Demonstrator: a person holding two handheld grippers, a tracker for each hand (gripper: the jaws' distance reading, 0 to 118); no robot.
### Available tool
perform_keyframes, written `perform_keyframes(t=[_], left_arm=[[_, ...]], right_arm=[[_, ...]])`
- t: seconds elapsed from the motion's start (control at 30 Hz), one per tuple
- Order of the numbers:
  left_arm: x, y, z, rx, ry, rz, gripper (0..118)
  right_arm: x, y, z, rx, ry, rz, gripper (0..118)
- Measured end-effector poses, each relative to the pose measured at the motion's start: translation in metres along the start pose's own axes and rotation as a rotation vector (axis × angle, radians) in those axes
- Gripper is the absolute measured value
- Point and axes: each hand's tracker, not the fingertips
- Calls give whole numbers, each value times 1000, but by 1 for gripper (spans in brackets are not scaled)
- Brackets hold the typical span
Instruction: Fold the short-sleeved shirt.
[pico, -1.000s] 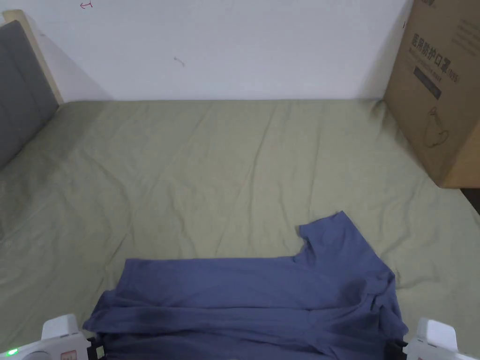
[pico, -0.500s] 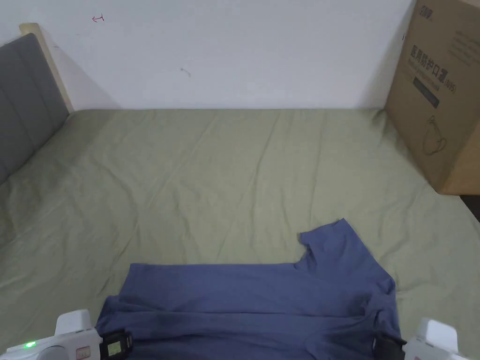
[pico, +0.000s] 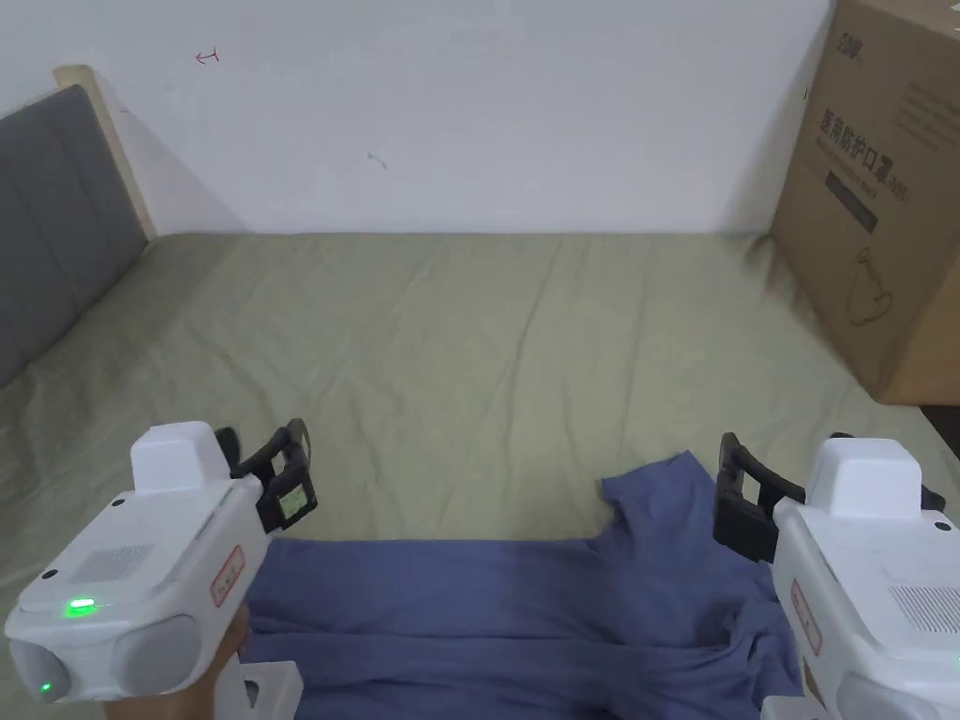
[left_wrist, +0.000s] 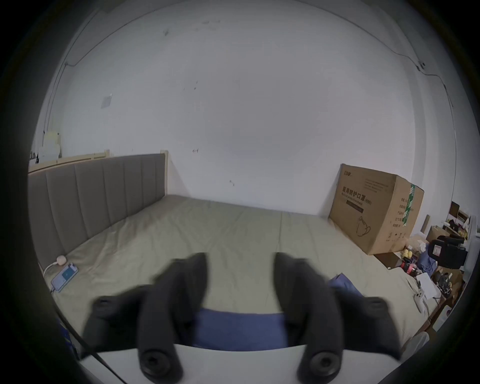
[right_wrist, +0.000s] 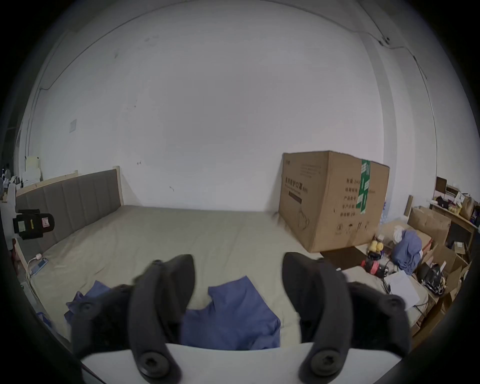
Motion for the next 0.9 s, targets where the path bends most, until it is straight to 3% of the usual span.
perform_keyframes(t=[0.03,0.07,0.1,0.33,0.6,0.73,0.8,0.87,0.9], left_arm=[[2,0,0,10,-5,-3,15],[4,-1,0,12,-4,-13,1],[5,-3,-1,21,9,-21,0],[-13,-9,-37,-139,-12,-36,0],[-80,-44,-161,-498,8,117,0],[-103,-70,-213,-655,49,127,0],[-110,-84,-231,-714,73,96,18],[-117,-98,-246,-778,86,123,74],[-120,-104,-252,-822,97,133,95]], right_arm=[[-1,0,1,7,3,-4,43],[-10,6,5,13,-2,-5,19],[-12,6,5,18,-12,1,0],[-17,13,-6,13,-3,1,0],[-15,8,-47,-48,-8,3,0],[-12,-2,-71,-94,-10,2,0],[-12,-7,-83,-122,-12,9,0],[-11,-11,-93,-148,-13,13,0],[-11,-14,-98,-159,-13,15,0]])
